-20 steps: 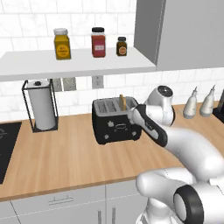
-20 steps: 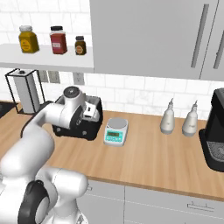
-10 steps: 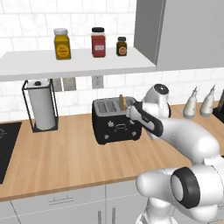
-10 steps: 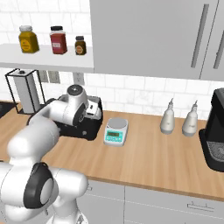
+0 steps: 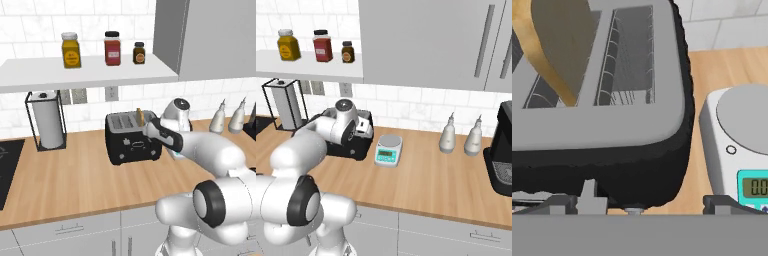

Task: Start the toaster. Once the lever pops up, take the bread to the plate on the dining counter.

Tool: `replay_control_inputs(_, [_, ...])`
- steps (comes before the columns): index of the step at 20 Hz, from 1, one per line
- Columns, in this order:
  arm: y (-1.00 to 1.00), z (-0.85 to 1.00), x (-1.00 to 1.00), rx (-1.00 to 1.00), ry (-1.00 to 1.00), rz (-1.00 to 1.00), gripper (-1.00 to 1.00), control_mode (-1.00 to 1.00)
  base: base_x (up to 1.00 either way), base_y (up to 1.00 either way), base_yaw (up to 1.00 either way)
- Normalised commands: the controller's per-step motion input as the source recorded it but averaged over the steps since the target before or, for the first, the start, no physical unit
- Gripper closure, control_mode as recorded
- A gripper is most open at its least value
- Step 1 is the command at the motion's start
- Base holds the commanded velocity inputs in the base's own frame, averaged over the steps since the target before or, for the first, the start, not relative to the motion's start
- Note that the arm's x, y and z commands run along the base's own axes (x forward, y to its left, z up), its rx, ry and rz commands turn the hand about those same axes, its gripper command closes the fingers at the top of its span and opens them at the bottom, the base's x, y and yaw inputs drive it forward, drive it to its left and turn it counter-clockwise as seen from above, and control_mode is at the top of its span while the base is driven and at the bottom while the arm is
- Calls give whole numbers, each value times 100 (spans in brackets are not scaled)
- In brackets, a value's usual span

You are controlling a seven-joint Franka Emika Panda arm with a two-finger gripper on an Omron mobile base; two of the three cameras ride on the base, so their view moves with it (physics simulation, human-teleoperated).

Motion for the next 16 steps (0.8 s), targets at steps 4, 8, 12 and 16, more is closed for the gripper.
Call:
replay_control_inputs(4, [0, -9, 0, 0, 0, 0, -100, -100, 0, 0, 0])
replay_control_inputs(8, [0, -10, 0, 0, 0, 0, -100, -100, 0, 0, 0])
replay_control_inputs(12, [0, -14, 0, 0, 0, 0, -100, -100, 0, 0, 0])
replay_control_inputs(16, [0, -13, 0, 0, 0, 0, -100, -100, 0, 0, 0])
